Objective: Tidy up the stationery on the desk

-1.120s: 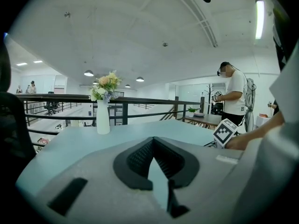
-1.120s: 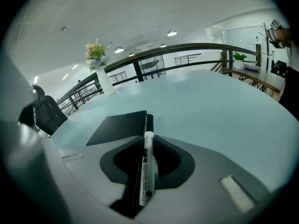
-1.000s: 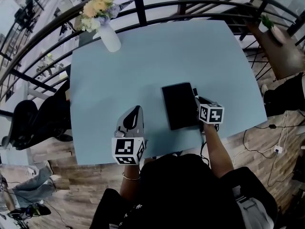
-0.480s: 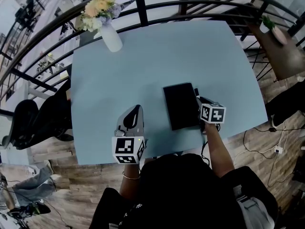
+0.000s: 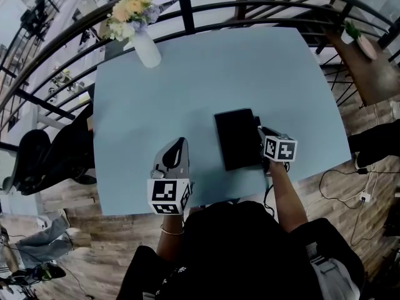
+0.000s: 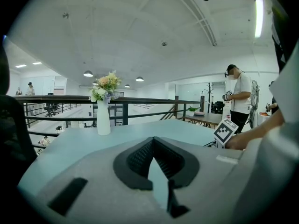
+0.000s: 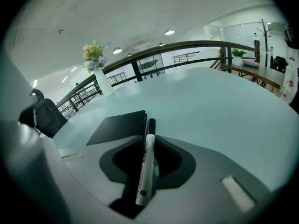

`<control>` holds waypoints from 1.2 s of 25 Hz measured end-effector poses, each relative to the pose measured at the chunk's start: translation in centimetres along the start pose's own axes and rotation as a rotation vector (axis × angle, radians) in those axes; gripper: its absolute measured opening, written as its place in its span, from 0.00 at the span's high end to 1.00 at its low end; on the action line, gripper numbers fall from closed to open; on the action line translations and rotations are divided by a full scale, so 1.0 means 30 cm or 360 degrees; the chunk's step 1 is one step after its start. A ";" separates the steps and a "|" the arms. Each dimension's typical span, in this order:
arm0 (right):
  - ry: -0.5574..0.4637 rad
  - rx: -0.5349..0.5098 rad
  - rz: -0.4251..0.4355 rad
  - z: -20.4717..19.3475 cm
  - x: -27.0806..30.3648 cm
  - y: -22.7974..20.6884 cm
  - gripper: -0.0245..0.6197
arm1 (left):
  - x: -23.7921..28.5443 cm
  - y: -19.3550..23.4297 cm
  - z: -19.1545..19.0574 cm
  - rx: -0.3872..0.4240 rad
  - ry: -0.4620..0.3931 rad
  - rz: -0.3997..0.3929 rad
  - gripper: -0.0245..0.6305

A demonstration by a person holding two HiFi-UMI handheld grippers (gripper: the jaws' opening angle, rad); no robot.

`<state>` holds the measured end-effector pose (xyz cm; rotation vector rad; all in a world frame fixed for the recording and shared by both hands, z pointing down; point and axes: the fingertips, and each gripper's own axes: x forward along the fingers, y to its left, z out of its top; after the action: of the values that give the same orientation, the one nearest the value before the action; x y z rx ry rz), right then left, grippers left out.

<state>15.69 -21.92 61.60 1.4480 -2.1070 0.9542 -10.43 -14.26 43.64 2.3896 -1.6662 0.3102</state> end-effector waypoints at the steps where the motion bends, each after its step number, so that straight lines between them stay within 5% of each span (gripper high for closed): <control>1: -0.0001 -0.0010 -0.0006 0.003 -0.004 0.000 0.83 | 0.000 0.000 0.000 0.0002 0.0001 0.0000 0.97; 16: -0.0087 -0.0056 -0.0057 0.038 -0.021 -0.007 0.80 | 0.006 0.016 0.010 0.0005 -0.0003 0.0005 0.97; 23: -0.0322 -0.0108 -0.0104 0.139 -0.089 0.020 0.92 | 0.007 0.036 0.013 0.0006 -0.0010 0.0000 0.97; 30: -0.0507 -0.0117 -0.0038 0.226 -0.147 0.112 0.94 | 0.005 0.050 0.031 0.0016 -0.0024 -0.0038 0.97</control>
<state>14.56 -23.28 53.03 1.6739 -2.3119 0.6634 -11.76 -15.18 42.87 2.4230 -1.6452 0.2979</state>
